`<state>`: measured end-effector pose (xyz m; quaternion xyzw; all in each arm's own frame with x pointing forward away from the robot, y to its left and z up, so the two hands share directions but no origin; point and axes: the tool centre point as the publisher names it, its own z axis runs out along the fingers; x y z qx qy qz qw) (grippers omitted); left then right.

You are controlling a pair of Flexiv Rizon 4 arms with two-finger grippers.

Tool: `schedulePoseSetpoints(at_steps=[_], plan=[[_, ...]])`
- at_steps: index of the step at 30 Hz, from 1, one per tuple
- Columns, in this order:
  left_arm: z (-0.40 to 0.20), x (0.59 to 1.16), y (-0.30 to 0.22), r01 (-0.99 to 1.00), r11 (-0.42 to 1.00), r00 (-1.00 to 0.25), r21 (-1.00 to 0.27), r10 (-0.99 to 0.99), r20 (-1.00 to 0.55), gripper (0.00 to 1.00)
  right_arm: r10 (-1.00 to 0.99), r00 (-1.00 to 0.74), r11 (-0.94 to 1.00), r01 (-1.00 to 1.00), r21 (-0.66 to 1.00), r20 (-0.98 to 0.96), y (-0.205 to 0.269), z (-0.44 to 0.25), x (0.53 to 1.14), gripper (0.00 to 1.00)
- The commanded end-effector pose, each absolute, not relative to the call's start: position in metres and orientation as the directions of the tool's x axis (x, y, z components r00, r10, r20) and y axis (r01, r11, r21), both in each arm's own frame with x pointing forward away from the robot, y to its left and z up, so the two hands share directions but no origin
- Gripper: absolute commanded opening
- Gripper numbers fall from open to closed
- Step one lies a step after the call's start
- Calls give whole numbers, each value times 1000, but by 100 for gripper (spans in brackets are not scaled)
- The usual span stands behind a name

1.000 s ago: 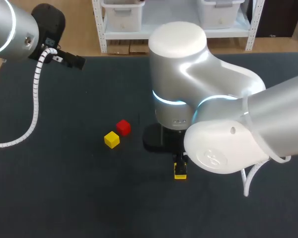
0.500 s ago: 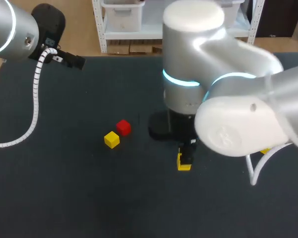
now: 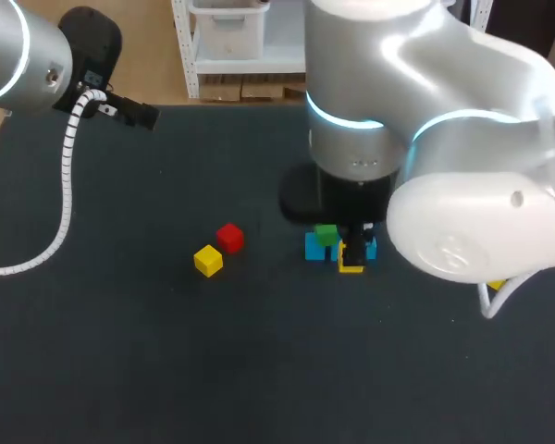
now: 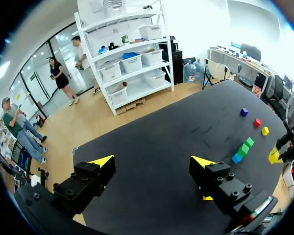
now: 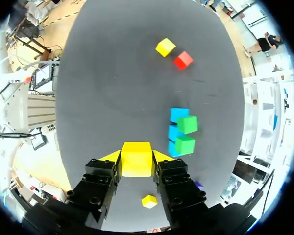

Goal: Place the blue cubes, place green cubes on the blue cubes, place the yellow cubes on the green cubes, then place the red cubes on the yellow cubes, and place purple cube on the red cubes.

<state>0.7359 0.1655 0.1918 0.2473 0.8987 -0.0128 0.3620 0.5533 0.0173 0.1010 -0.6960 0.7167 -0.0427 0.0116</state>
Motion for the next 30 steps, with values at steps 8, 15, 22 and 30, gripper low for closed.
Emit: schedulePoseSetpoints(at_steps=[8,15,22,30], plan=[[192,737,166,456,877,-616,154,436,-657,100,-998,-35,33,-999,-40,55,21,94,600,0],[192,737,166,456,877,-616,154,436,-657,100,-999,-15,14,-1000,-24,43,18,87,618,0],[192,737,166,456,877,-616,154,436,-657,100,-998,30,-31,-999,-16,52,17,78,626,0],[192,737,166,456,877,-616,154,436,-657,100,-997,44,-45,-999,-15,60,18,72,632,0]])
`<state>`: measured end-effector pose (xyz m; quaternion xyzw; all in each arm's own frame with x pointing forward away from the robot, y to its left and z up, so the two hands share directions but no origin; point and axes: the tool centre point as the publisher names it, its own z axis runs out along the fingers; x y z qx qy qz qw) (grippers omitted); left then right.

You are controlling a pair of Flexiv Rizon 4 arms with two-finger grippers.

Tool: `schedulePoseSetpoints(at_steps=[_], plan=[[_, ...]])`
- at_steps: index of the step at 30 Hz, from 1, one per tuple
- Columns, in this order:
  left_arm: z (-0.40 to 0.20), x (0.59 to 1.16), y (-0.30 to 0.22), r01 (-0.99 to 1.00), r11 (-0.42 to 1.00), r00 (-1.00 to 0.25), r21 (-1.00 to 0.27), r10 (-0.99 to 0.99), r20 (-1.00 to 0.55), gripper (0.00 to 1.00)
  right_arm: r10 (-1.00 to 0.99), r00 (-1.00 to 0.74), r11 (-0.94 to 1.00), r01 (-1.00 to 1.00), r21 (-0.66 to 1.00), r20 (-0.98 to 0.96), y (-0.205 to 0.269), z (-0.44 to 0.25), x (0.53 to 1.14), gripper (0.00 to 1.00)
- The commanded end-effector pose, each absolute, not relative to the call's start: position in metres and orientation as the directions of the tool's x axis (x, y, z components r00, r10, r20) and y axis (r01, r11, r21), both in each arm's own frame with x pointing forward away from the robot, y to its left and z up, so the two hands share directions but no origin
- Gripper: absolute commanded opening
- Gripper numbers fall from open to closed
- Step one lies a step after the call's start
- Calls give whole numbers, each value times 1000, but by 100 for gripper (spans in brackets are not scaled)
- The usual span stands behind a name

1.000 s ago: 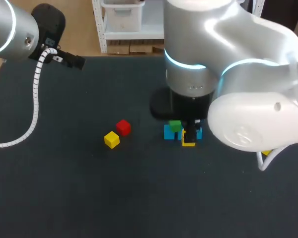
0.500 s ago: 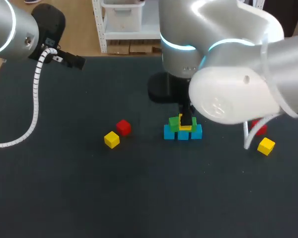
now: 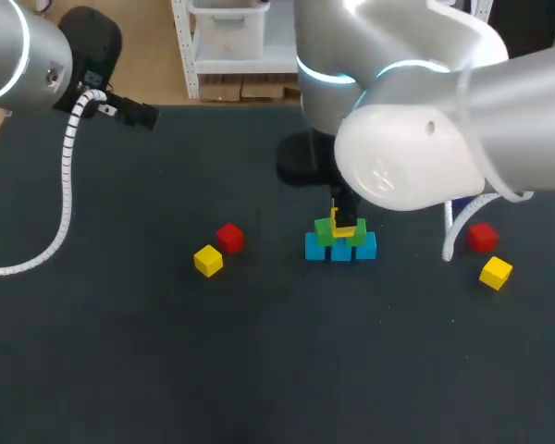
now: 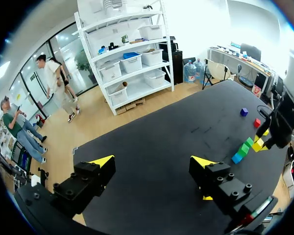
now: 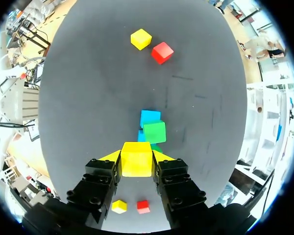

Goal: Place the blue cubes, place green cubes on the blue cubes, place the yellow cubes on the green cubes, then place the red cubes on the yellow cubes, and place purple cube on the red cubes.

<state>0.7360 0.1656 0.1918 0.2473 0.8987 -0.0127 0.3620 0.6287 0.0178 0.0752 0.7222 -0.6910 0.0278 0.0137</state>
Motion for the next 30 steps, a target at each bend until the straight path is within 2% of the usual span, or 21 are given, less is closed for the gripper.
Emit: schedulePoseSetpoints(at_steps=[1,30], plan=[[192,737,166,456,877,-616,154,436,-657,100,-997,44,-45,-999,-15,60,18,72,633,0],[192,737,166,456,877,-616,154,436,-657,100,-997,-12,13,-1000,9,82,19,57,649,0]])
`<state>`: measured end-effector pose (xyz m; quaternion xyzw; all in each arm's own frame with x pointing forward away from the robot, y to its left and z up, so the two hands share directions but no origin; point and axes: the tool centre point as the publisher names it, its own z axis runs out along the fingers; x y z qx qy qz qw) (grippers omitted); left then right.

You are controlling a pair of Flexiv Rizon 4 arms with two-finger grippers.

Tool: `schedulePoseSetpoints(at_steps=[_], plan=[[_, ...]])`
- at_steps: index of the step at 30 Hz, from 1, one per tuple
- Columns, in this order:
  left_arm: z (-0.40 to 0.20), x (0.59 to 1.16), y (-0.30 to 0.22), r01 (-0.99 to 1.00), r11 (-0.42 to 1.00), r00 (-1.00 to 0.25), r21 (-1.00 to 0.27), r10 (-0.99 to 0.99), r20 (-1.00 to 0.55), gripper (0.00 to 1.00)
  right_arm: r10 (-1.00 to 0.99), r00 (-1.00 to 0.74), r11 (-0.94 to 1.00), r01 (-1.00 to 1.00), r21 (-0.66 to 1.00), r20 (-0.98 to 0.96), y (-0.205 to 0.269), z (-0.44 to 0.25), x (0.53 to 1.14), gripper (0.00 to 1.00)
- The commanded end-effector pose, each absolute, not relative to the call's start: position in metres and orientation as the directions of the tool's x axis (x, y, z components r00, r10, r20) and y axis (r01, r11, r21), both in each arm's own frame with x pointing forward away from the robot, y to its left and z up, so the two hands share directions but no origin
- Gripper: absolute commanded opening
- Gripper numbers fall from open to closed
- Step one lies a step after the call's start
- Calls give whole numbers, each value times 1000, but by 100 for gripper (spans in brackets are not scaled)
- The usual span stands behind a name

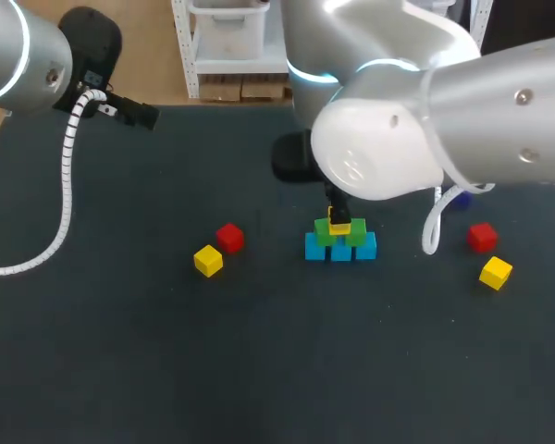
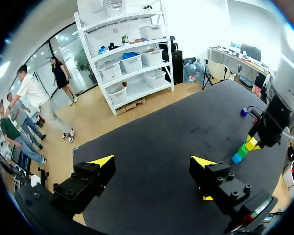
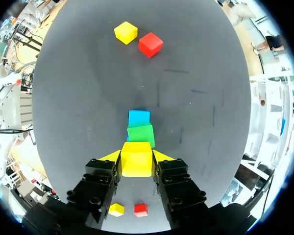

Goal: Place the blue cubes, place green cubes on the blue cubes, place the yellow cubes on the green cubes, then place the red cubes on the yellow cubes, and place purple cube on the red cubes.

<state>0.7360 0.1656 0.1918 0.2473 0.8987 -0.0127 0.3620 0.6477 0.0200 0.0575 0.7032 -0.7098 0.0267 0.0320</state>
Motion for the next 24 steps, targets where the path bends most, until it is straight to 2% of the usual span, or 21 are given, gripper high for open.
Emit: schedulePoseSetpoints(at_steps=[1,14,17,19,21,24], plan=[[192,737,166,456,877,-616,154,436,-657,100,-997,-13,14,-1000,9,82,19,57,649,0],[192,737,166,456,877,-616,154,436,-657,100,-997,-17,19,-1000,15,78,16,53,652,0],[192,737,166,456,877,-616,154,436,-657,100,-997,-19,21,-1000,18,76,15,52,652,4],[192,737,166,456,877,-616,154,436,-657,100,-997,-19,21,-1000,20,75,15,51,652,10],[192,737,166,456,877,-616,154,436,-657,100,-997,-19,21,-1000,20,75,15,51,652,30],[192,737,166,456,877,-616,154,436,-657,100,-997,-20,21,-1000,22,74,15,50,652,40]])
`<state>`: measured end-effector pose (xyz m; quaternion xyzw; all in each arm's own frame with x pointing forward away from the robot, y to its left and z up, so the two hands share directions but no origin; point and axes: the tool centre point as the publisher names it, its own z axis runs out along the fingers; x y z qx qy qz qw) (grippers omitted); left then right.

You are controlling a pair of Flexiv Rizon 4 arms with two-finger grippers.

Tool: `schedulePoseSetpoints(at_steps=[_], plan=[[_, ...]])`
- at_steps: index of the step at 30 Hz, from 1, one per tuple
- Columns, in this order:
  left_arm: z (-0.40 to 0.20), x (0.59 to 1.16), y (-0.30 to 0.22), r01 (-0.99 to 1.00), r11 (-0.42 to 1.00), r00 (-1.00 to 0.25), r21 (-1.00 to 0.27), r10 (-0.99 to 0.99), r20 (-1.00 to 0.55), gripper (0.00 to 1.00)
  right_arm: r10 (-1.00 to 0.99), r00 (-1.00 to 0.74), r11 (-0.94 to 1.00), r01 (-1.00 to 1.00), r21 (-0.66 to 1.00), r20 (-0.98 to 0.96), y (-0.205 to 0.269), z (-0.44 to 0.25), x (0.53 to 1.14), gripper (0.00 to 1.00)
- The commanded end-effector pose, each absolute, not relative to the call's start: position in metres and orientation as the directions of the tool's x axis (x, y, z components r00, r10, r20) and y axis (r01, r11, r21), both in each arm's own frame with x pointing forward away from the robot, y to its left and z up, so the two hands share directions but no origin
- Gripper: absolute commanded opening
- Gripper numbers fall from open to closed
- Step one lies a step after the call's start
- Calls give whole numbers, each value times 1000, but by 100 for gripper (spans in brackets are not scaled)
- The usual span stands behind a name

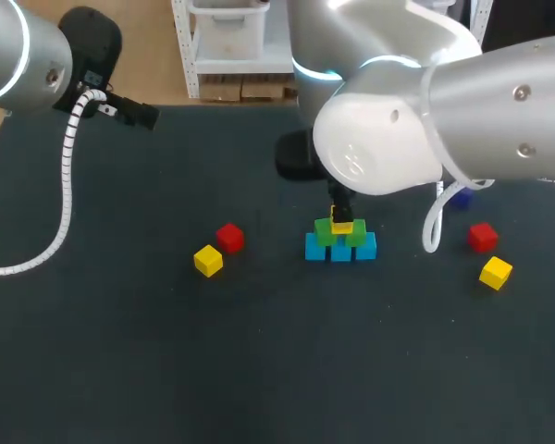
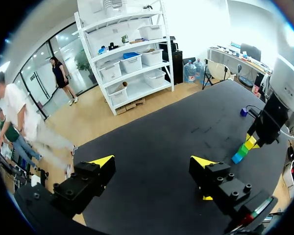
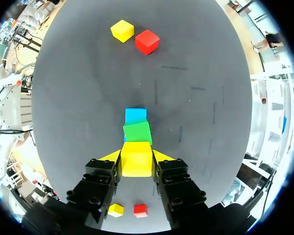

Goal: Place the blue cubes, place green cubes on the blue cubes, place the yellow cubes on the green cubes, then place the red cubes on the yellow cubes, and place purple cube on the red cubes.

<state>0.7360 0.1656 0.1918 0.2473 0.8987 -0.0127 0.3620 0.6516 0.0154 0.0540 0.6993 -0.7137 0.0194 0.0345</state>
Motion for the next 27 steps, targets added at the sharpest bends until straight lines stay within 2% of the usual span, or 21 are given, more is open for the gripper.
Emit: schedulePoseSetpoints(at_steps=[1,2,3,4,17,27], plan=[[192,737,166,456,877,-616,154,436,-657,100,-997,-20,22,-1000,22,73,15,50,652,46],[192,737,166,456,877,-616,154,436,-657,100,-997,-20,22,-1000,22,73,15,50,652,59],[192,737,166,456,877,-616,154,436,-657,100,-997,-21,22,-1000,22,72,15,50,653,89],[192,737,166,456,877,-616,154,436,-657,100,-997,-20,22,-1000,22,72,15,50,653,100],[192,737,166,456,877,-616,154,436,-657,100,-998,-40,40,-999,-8,55,8,62,648,100],[192,737,166,456,877,-616,154,436,-657,100,-991,-132,131,-990,-49,5,-25,87,632,100]])
